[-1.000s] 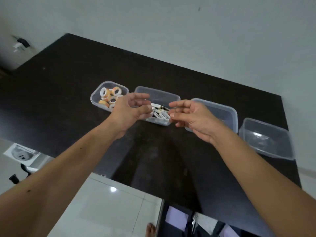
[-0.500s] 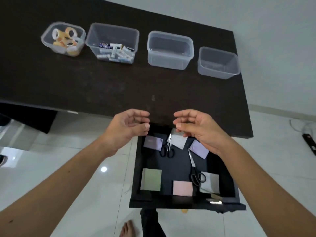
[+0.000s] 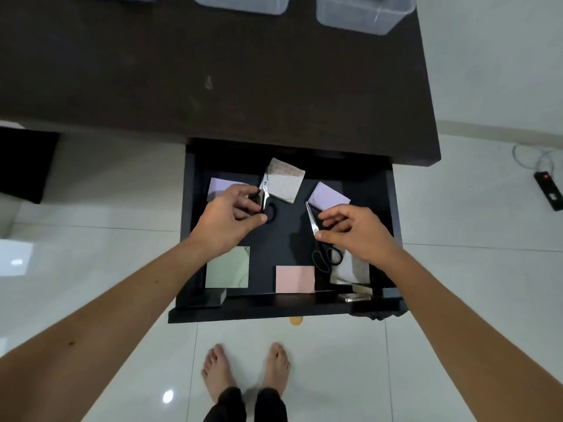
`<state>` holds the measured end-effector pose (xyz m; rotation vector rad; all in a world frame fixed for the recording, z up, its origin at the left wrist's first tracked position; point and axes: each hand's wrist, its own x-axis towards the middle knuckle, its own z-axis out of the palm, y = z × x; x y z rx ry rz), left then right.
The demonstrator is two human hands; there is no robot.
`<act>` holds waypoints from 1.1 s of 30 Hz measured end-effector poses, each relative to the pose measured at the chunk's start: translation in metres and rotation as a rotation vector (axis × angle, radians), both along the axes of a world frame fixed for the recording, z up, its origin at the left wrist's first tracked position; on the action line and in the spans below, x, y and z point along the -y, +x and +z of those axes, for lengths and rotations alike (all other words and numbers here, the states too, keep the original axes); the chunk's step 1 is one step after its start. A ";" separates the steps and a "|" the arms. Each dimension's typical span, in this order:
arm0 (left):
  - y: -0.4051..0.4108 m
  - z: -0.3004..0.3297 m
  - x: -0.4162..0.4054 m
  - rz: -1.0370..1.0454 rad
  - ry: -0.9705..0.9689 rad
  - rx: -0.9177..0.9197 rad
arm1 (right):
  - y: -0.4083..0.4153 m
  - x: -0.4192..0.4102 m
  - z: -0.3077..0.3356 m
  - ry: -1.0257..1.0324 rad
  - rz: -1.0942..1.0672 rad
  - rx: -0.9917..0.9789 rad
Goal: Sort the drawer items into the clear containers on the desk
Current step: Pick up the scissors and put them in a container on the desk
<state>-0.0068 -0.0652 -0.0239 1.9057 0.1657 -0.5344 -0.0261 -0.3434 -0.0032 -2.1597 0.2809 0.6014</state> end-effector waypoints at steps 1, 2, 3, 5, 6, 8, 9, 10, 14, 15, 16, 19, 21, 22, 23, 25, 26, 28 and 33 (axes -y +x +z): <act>0.000 -0.005 0.003 0.023 0.035 0.020 | -0.001 0.000 -0.005 -0.037 0.032 0.005; -0.001 -0.007 0.007 0.039 0.068 0.041 | -0.003 0.000 -0.008 -0.073 0.058 0.010; -0.001 -0.010 0.011 0.054 0.101 0.060 | -0.004 0.001 -0.012 -0.107 0.080 0.011; 0.001 -0.014 0.019 0.086 0.170 0.102 | -0.007 0.002 -0.018 -0.156 0.108 0.024; 0.002 -0.017 0.022 0.096 0.208 0.122 | -0.008 0.002 -0.020 -0.171 0.117 0.035; 0.004 -0.021 0.027 0.105 0.269 0.157 | -0.008 0.004 -0.024 -0.201 0.142 0.059; 0.005 -0.022 0.028 0.103 0.290 0.167 | -0.008 0.004 -0.026 -0.216 0.160 0.068; 0.006 -0.023 0.028 0.099 0.309 0.176 | -0.009 0.004 -0.027 -0.228 0.176 0.074; 0.006 -0.025 0.031 0.091 0.368 0.196 | -0.013 0.004 -0.030 -0.219 0.172 0.069; 0.006 -0.026 0.031 0.101 0.372 0.192 | -0.013 0.004 -0.029 -0.207 0.161 0.066; 0.006 -0.025 0.031 0.110 0.373 0.184 | -0.013 0.004 -0.029 -0.194 0.153 0.063; 0.005 -0.023 0.031 0.126 0.361 0.153 | -0.014 0.008 -0.027 -0.130 0.133 0.053; 0.003 -0.023 0.031 0.133 0.349 0.147 | -0.015 0.011 -0.027 -0.072 0.116 0.049; 0.000 -0.023 0.030 0.141 0.343 0.150 | -0.016 0.013 -0.027 -0.036 0.105 0.055; -0.002 -0.023 0.030 0.150 0.341 0.161 | -0.016 0.014 -0.025 0.003 0.087 0.065; -0.007 -0.022 0.028 0.163 0.351 0.215 | -0.019 0.015 -0.020 0.058 0.052 0.090; -0.009 -0.020 0.027 0.167 0.348 0.238 | -0.020 0.014 -0.016 0.083 0.035 0.092; -0.013 -0.015 0.025 0.170 0.323 0.247 | -0.022 0.014 -0.009 0.192 -0.038 0.062; -0.021 -0.007 0.018 0.160 0.213 0.224 | -0.026 0.010 0.006 0.322 -0.124 0.059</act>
